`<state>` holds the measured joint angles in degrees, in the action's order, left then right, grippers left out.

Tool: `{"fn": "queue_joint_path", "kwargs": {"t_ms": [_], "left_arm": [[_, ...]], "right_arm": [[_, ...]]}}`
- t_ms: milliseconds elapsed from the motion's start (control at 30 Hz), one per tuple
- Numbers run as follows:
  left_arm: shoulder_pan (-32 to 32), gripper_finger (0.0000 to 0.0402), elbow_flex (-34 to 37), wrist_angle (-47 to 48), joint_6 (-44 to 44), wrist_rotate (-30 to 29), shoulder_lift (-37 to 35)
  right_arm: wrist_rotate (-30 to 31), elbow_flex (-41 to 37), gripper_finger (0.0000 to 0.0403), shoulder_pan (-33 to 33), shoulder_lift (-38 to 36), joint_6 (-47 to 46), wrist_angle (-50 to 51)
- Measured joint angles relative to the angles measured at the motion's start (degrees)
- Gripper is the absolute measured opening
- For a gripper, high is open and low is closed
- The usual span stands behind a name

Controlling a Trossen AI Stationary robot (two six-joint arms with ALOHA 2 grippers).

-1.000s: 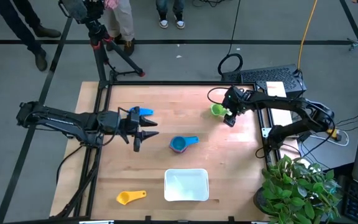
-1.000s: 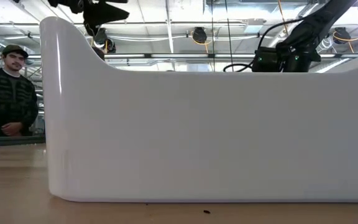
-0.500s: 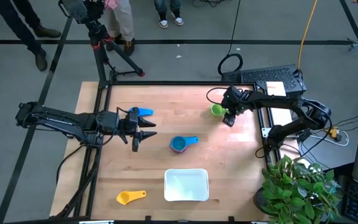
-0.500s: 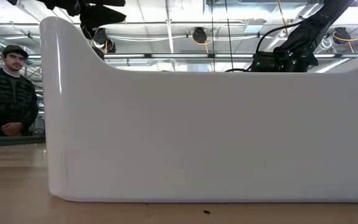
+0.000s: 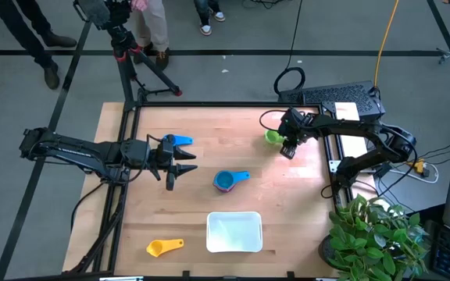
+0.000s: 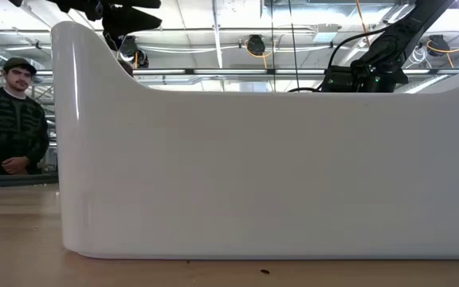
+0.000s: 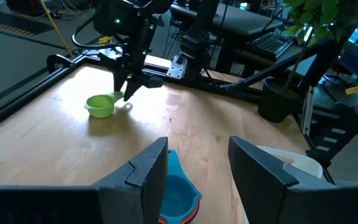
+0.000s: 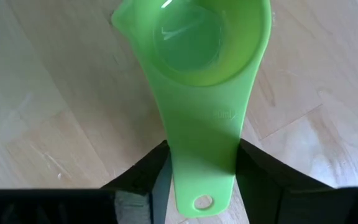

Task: Nest measuring cups in basket
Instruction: Stack the green measuring cup on the light blue measuring cup

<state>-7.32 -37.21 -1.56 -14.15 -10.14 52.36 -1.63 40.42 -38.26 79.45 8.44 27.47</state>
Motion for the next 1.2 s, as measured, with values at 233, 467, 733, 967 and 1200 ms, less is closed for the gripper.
{"fn": "queue_joint_path", "kwargs": {"t_ms": [233,467,733,967,1200], "left_arm": [[0.0,0.0170,0.0,0.0,-0.2,0.0,0.0],[0.3,0.0170,0.0,1.5,-0.6,-0.4,0.0],[5.3,0.0170,0.0,17.1,-10.0,-0.9,0.0],[8.7,0.0170,0.0,28.7,-14.6,0.2,0.0],[12.8,0.0170,0.0,37.9,-16.7,1.1,0.0]], "right_arm": [[-0.1,0.0,0.0127,2.0,-3.4,-0.4,-0.7],[-2.9,0.0,0.0132,8.1,-8.6,-4.0,-2.9],[-4.4,7.4,0.0132,20.8,-10.0,-7.5,-3.7],[-3.7,14.1,0.0132,29.0,-7.9,-8.0,-5.7],[-2.7,20.5,0.0132,34.2,-0.5,-6.5,-5.5]]}}
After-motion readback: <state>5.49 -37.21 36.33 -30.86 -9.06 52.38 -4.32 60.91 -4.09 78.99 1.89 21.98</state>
